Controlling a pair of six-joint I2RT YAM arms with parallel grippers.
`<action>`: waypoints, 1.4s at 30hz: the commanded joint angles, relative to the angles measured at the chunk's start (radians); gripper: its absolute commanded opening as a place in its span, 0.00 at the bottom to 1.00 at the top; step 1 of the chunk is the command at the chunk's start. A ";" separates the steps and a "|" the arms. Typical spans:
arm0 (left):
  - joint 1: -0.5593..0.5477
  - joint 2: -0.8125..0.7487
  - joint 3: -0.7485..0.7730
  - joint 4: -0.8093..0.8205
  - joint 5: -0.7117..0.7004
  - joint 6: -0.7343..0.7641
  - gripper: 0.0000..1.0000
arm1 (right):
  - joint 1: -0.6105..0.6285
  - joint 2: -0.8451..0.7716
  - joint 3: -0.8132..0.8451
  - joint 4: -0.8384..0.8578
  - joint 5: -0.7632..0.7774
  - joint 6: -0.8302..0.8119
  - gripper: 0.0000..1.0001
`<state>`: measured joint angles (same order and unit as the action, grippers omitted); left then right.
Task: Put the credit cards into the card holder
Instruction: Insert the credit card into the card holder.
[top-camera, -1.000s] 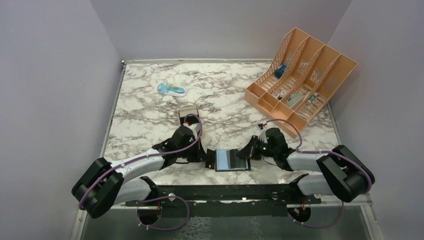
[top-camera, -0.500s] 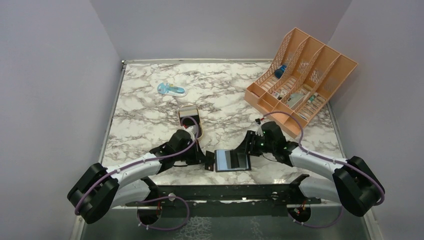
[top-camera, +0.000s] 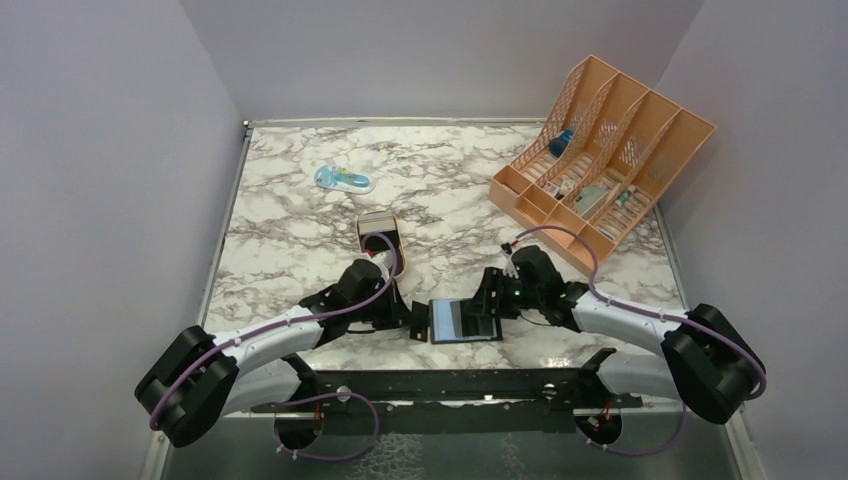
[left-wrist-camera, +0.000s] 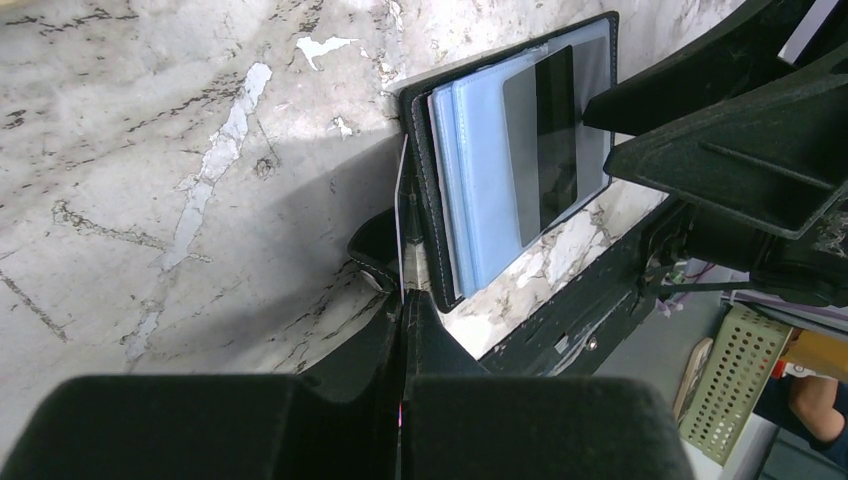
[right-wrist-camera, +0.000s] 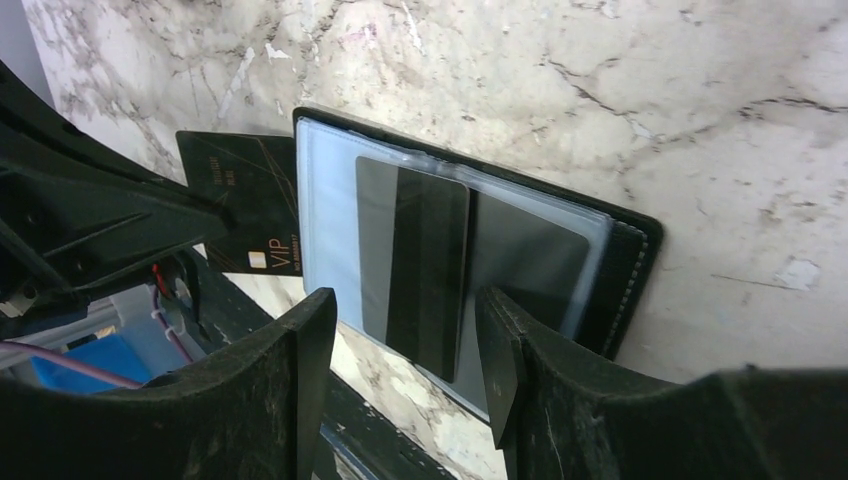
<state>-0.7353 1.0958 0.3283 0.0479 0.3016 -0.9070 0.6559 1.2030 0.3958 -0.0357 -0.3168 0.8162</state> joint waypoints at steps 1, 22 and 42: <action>-0.007 -0.009 -0.020 0.021 -0.024 -0.004 0.00 | 0.049 0.051 0.021 -0.006 0.067 0.025 0.55; -0.008 -0.023 -0.026 0.024 -0.030 -0.007 0.00 | 0.150 0.132 0.125 0.041 0.065 0.008 0.50; -0.009 -0.031 -0.025 0.020 -0.041 -0.001 0.00 | 0.270 0.210 0.360 -0.360 0.400 0.096 0.55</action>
<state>-0.7403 1.0805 0.3126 0.0616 0.2966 -0.9112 0.8864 1.3624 0.6827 -0.2424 -0.0887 0.8642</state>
